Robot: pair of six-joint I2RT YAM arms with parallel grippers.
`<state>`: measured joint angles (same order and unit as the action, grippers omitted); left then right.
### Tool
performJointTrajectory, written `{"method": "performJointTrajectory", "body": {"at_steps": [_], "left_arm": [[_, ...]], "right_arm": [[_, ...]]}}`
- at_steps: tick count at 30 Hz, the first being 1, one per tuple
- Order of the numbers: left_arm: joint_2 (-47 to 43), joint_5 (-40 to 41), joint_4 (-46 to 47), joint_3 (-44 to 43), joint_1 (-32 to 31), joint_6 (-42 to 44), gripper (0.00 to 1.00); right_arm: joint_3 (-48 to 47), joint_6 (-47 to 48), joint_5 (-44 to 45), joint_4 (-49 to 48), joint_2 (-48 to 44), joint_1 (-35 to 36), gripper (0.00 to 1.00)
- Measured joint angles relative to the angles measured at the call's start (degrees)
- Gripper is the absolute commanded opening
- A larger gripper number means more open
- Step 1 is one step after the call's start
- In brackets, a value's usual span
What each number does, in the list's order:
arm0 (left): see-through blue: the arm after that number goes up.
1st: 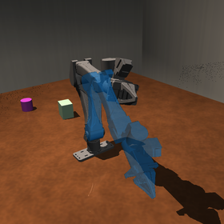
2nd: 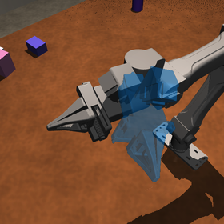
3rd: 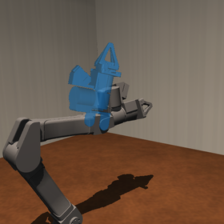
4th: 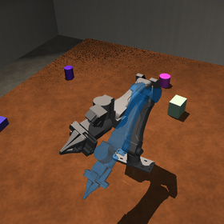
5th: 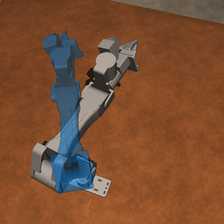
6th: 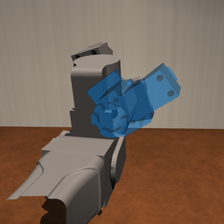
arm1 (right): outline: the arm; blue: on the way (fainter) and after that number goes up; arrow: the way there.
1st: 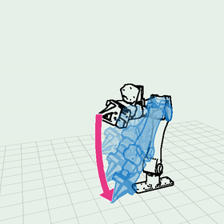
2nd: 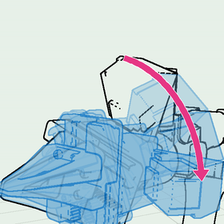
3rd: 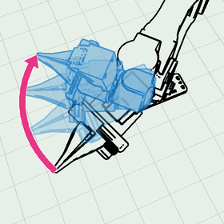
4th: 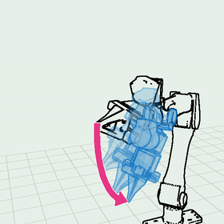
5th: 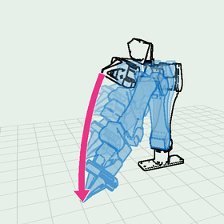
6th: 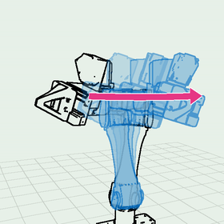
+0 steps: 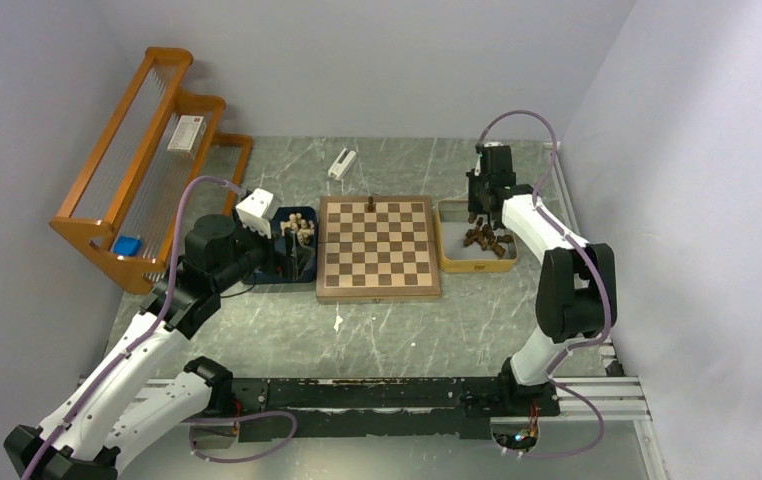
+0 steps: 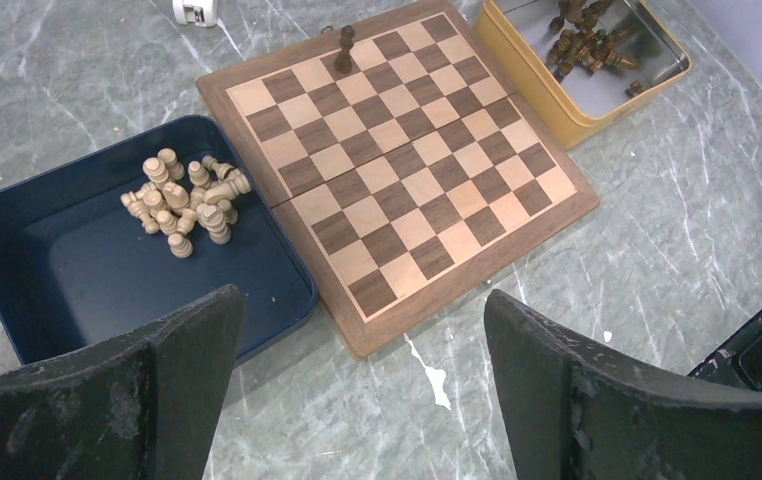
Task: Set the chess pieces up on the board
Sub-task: Pick up the chess piece from the storage box.
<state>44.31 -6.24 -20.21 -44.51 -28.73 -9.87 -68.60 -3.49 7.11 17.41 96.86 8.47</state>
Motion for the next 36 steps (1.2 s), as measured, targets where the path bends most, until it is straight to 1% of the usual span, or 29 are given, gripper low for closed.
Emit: {"method": "performJointTrajectory", "body": {"at_steps": [9, 13, 16, 24, 29, 32, 36], "left_arm": [[0.4, 0.0, 0.0, 0.0, 0.0, 0.0, 0.92], [0.7, -0.5, 0.1, 0.0, 0.0, -0.7, 0.9], [1.9, -2.0, 0.6, 0.0, 0.0, -2.7, 0.89], [8.2, -7.2, 4.4, -0.1, 0.0, -11.6, 0.84], [14.2, -11.1, 7.0, -3.7, 0.0, -16.8, 0.81], [16.7, -13.5, 9.8, -5.4, 0.0, -18.1, 0.81], [19.4, -14.9, 11.3, -6.7, 0.0, -19.5, 0.77]], "right_arm": [[-1.5, -1.9, -0.3, 4.1, -4.6, 1.3, 0.0], [-2.0, -2.8, -2.8, 4.7, -7.5, 1.8, 0.0], [-2.0, -3.1, -5.3, 5.0, -10.1, 2.6, 0.0], [-1.8, -3.3, -10.4, 5.1, -15.8, 6.4, 0.0], [-1.1, -3.7, -12.2, 5.1, -19.1, 9.0, 0.0], [-0.5, -4.5, -13.5, 4.8, -20.1, 10.6, 0.0], [0.3, -5.8, -15.0, 4.5, -20.8, 13.2, 0.0]]}}
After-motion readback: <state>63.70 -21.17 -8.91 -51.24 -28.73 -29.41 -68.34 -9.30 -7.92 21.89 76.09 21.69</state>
